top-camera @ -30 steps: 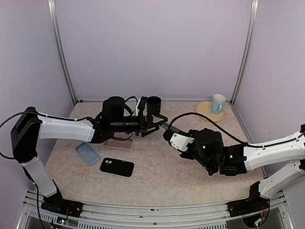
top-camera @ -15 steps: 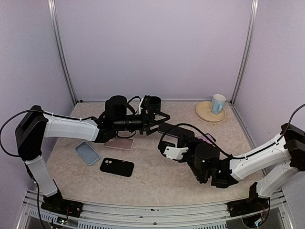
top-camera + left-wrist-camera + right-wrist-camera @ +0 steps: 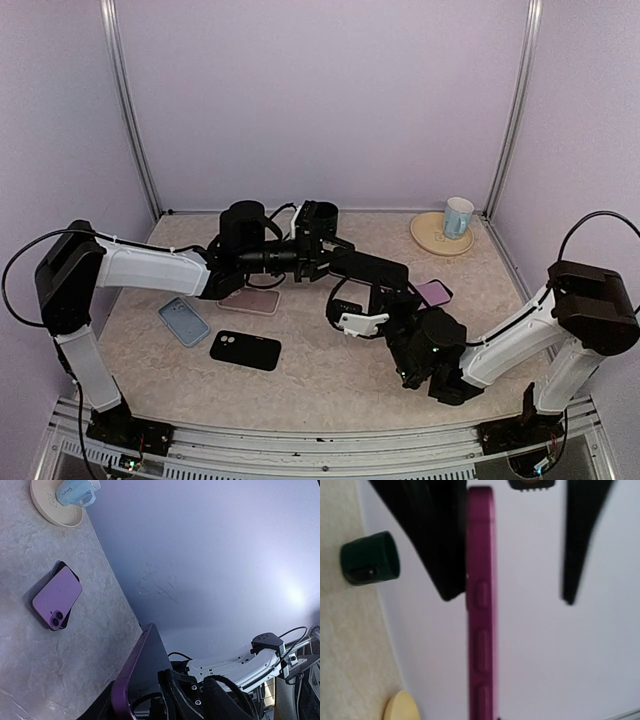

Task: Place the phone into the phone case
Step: Pass from the right arm to the left

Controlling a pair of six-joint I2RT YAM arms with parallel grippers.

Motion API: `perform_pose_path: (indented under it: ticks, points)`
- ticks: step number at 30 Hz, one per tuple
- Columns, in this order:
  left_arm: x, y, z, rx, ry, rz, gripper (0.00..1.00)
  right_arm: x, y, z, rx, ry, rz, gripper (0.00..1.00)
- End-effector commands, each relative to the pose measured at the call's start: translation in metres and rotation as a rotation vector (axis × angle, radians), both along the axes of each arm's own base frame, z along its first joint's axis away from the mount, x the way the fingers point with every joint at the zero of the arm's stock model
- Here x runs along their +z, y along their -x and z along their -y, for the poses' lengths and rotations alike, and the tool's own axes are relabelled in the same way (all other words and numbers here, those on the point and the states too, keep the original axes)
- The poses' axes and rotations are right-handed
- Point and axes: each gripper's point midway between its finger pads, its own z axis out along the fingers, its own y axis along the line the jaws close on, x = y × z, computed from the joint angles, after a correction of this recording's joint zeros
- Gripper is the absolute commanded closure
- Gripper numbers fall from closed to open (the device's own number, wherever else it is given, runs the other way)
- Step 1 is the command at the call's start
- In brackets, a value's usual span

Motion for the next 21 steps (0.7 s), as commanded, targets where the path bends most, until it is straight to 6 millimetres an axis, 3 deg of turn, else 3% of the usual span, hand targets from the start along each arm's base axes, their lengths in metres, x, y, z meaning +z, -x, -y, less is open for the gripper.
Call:
perform_pose_path:
  ticks: [1,6,14,21]
  points:
    - [0.010,0.003,-0.001,-0.029,0.043,0.029,0.51,0.019,0.005,0.004,-0.015,-0.037,0.077,1.00]
    - [0.009,0.003,-0.001,-0.033,0.042,0.022,0.66,0.021,0.006,0.001,-0.013,-0.019,0.098,1.00]
    - [0.005,0.001,-0.001,-0.029,0.035,0.002,0.74,0.024,0.007,0.001,-0.023,0.041,0.149,1.00]
    - [-0.004,-0.002,-0.003,-0.023,0.028,-0.031,0.87,0.028,0.009,0.002,-0.042,0.074,0.212,1.00]
